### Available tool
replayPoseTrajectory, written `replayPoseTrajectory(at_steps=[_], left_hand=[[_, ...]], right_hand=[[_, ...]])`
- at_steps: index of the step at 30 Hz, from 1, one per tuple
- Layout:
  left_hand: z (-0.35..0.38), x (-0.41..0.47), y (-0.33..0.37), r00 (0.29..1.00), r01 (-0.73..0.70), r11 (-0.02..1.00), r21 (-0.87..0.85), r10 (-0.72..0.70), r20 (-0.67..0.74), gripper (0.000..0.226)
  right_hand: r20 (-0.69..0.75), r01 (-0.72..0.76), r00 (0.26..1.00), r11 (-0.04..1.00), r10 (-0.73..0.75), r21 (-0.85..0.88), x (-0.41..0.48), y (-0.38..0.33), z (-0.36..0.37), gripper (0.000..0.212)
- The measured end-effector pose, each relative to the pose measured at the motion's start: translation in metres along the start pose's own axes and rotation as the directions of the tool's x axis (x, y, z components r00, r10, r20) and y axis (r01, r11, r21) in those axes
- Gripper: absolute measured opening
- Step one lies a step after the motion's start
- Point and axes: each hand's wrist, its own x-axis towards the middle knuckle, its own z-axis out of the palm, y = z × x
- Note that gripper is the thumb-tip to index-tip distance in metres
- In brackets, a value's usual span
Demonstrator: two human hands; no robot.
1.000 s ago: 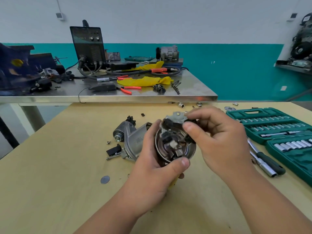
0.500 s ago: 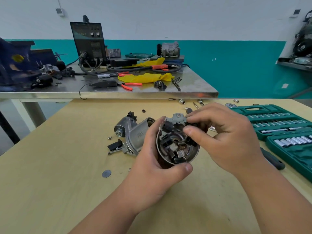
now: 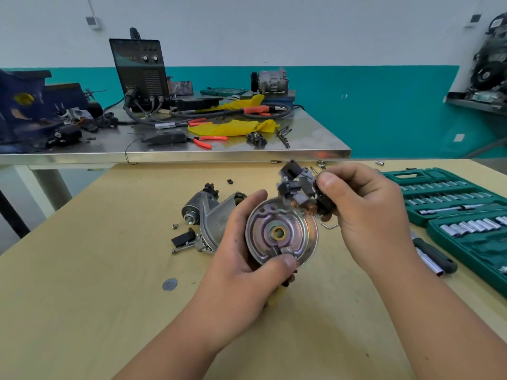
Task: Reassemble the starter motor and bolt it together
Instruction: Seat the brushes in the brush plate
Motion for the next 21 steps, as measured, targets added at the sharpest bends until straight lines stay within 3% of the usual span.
replayPoseTrajectory(at_steps=[10,14,17,21], left_hand=[[0.004,0.001,0.001,0.999,0.046,0.988,-0.146,-0.048,-0.011,0.046],[0.002,0.004,0.0,0.997,0.052,0.979,-0.196,-0.063,-0.054,0.039],[0.0,0.005,-0.002,0.995,0.073,0.977,-0.202,-0.085,-0.054,0.042],[0.0,0.006,-0.003,0.995,0.079,0.979,-0.186,-0.09,-0.052,0.038]], right_hand=[[0.104,0.24,0.968,0.964,-0.229,-0.116,-0.013,-0.003,0.01,0.009],[0.213,0.315,0.933,0.943,-0.289,-0.105,-0.013,-0.001,0.01,0.007],[0.234,0.235,0.947,0.971,-0.221,-0.037,-0.011,-0.001,0.008,0.019],[0.306,0.091,0.949,0.996,-0.08,-0.02,-0.008,-0.007,0.002,0.02]])
